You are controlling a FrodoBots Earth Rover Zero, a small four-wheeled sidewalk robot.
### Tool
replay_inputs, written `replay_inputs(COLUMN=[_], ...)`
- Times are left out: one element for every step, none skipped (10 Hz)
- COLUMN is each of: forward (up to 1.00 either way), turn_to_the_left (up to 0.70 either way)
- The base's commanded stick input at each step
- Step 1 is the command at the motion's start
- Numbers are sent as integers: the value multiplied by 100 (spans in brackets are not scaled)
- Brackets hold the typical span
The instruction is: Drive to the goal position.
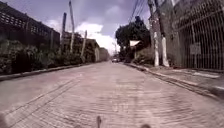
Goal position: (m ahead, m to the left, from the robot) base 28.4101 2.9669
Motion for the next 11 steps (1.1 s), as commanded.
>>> replay_inputs(forward=[85,85,85,85,85,85,85,85,85,85,85], turn_to_the_left=[1,1,1,1,1,1,1,1,1,1,1])
